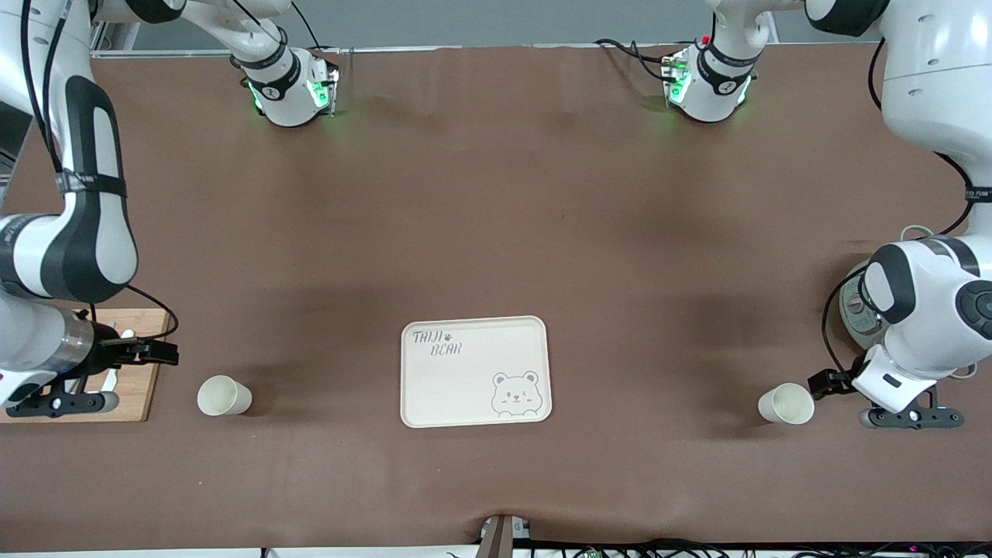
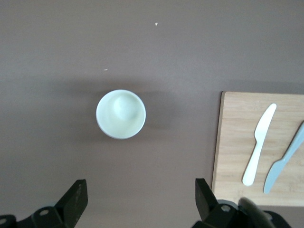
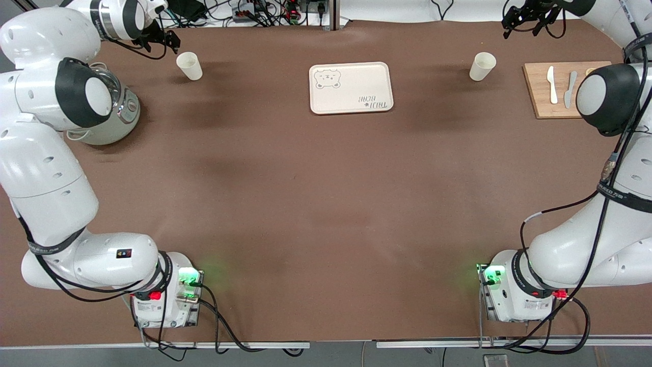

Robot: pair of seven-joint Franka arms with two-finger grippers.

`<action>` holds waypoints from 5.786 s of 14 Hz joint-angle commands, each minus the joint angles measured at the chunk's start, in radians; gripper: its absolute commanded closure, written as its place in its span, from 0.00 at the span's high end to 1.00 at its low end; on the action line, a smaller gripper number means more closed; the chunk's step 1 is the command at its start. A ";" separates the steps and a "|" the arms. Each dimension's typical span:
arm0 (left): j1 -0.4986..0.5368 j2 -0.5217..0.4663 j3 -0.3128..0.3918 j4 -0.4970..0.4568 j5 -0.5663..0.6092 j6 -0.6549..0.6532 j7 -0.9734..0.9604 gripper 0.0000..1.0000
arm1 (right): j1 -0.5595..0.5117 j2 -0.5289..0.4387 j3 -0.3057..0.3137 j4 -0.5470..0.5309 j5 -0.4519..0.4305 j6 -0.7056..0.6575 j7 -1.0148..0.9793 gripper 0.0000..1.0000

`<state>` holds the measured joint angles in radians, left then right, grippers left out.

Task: Place white IKEA cup upright on tray with both arms
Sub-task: 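Reach the right gripper and the left gripper toward the two white cups, then lower both grippers around the cups and close them on the rims, then carry the right cup and the left cup toward the white tray, then lower both cups upright onto the tray and open both grippers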

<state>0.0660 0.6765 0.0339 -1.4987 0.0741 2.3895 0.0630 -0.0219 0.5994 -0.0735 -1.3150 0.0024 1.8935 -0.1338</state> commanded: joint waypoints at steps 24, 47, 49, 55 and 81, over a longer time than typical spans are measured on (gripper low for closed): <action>-0.005 0.095 -0.039 0.002 -0.100 0.148 -0.026 0.00 | -0.024 0.264 0.011 0.016 0.011 0.355 0.003 1.00; -0.294 0.058 -0.023 0.161 -0.082 -0.090 -0.670 0.00 | 0.002 0.269 0.012 0.011 0.011 0.352 0.003 0.00; -0.342 0.060 -0.005 0.163 -0.082 -0.090 -0.744 0.00 | 0.002 0.269 0.012 0.013 0.013 0.349 0.003 0.00; -0.520 0.075 0.093 0.195 -0.083 -0.089 -0.949 0.00 | 0.042 0.254 0.028 0.100 0.099 0.138 0.086 0.00; -0.957 0.285 0.313 0.276 -0.080 -0.026 -1.349 0.00 | 0.494 0.310 0.040 0.140 0.134 0.263 1.054 0.00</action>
<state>-0.8772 0.9475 0.3211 -1.2457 -0.0058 2.3595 -1.2650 0.4552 0.8971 -0.0294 -1.1751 0.1314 2.1289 0.8845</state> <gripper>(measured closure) 0.965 0.960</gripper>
